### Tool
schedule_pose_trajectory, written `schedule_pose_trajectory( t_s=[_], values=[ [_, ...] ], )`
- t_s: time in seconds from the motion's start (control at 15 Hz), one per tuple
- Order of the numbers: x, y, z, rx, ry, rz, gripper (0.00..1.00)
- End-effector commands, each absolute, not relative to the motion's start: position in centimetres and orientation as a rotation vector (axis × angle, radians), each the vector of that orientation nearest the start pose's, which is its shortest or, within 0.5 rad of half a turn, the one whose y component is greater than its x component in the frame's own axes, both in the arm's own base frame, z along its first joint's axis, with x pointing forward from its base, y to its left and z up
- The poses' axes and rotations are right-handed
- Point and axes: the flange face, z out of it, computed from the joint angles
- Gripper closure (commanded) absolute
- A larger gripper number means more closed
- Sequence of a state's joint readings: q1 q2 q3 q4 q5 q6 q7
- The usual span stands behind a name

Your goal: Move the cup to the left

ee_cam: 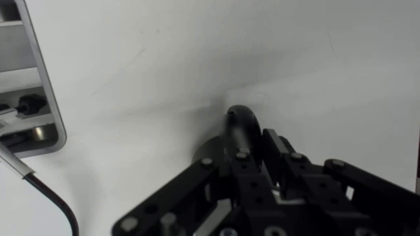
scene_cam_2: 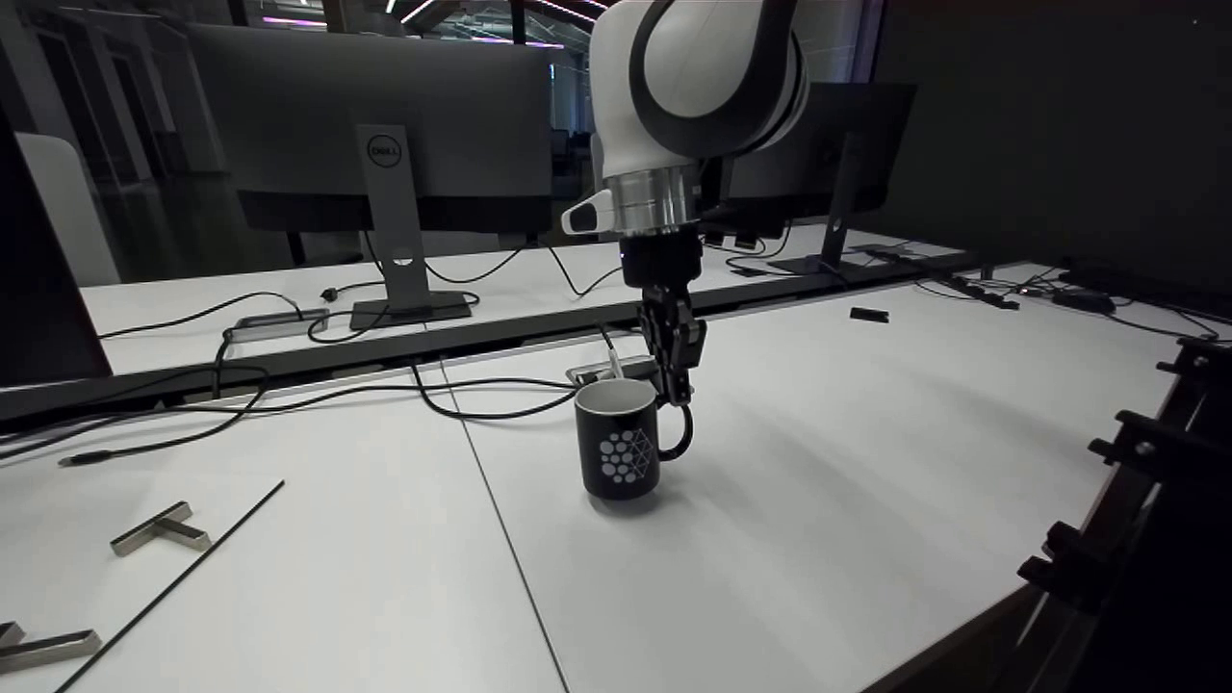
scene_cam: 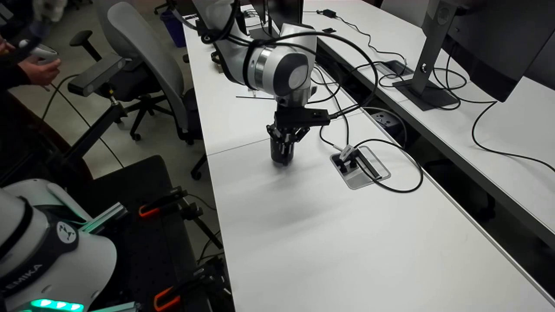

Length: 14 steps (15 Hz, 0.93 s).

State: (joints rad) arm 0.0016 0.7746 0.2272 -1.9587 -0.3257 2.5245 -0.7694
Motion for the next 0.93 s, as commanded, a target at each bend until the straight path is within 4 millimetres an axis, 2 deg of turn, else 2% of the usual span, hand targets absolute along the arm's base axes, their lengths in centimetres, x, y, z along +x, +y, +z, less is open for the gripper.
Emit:
schedule_pose_trajectory(
  t_s=[0.0,0.53,0.87],
  values=[
    [57.2,14.4,7.0,-2.514,-1.718,0.262,0.96],
    [58.5,14.1,6.4,-2.624,-1.479,0.207,0.96],
    [59.2,14.2,6.6,-2.738,-1.434,0.169,0.96]
  ],
)
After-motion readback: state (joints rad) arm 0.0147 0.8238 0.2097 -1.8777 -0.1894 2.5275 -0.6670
